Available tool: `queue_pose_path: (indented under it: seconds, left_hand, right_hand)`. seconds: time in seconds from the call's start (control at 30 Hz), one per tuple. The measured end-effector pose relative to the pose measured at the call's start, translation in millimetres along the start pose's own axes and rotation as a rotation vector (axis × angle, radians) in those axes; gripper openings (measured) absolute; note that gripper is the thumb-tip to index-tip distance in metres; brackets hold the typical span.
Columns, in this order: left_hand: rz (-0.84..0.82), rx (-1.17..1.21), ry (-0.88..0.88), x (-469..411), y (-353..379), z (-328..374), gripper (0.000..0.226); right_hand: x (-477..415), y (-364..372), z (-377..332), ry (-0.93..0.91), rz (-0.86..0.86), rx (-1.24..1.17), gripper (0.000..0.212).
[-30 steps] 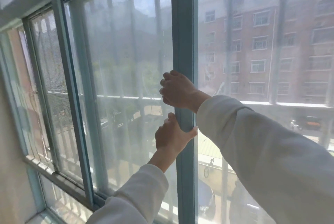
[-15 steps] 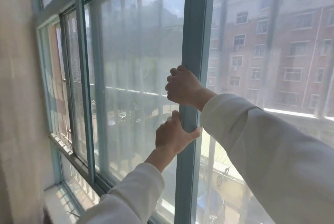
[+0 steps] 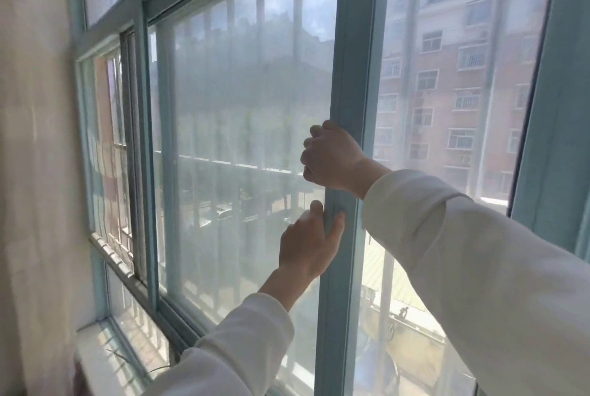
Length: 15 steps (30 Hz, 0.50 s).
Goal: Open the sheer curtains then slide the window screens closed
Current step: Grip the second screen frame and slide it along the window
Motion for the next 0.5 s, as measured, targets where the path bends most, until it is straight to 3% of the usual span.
queue_pose_path:
  seconds: [0.5]
  left_hand:
    - [-0.010, 0.060, 0.028, 3.8, 3.3, 13.0, 0.032]
  right_hand:
    - [25.8, -0.6, 9.8, -0.018, 0.037, -0.020, 0.031]
Point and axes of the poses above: each hand's wrist, its own x-axis away from the middle knuckle, its own y-axis out of the palm, z = x × y, the point moved 3 cm from there along -x, towards the middle knuckle, and after that the axes turned 13 degrees about -z, right-handed, at the moved point
